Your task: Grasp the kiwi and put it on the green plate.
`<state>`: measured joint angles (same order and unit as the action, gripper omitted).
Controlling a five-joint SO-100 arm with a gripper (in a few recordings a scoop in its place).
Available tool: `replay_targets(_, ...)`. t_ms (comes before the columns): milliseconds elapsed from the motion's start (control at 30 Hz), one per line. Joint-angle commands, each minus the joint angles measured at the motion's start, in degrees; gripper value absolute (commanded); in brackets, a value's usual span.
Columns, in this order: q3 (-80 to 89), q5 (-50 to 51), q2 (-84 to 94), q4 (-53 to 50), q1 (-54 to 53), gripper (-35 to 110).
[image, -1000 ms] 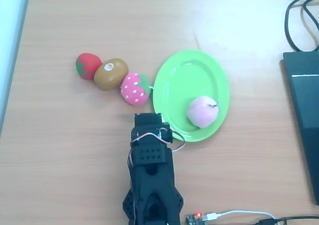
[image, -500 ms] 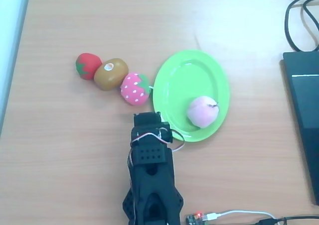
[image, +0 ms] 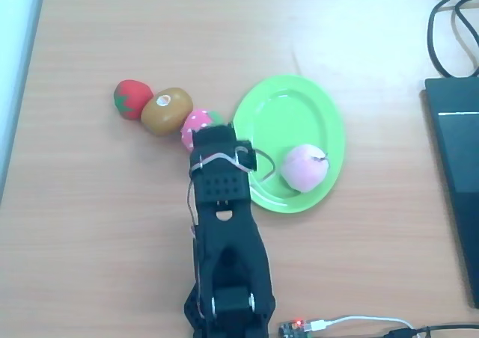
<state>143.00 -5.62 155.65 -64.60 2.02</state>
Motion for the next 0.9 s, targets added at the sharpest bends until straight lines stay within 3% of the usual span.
replay_targets(0,-9.14,-2.20,-3.69,-0.09,1.49,-8)
replay_targets(567,-34.54,-13.97,-28.83,-6.77,5.36,-7)
replay_targets(867,-35.68,-19.60,-36.04,-6.77,6.77,11)
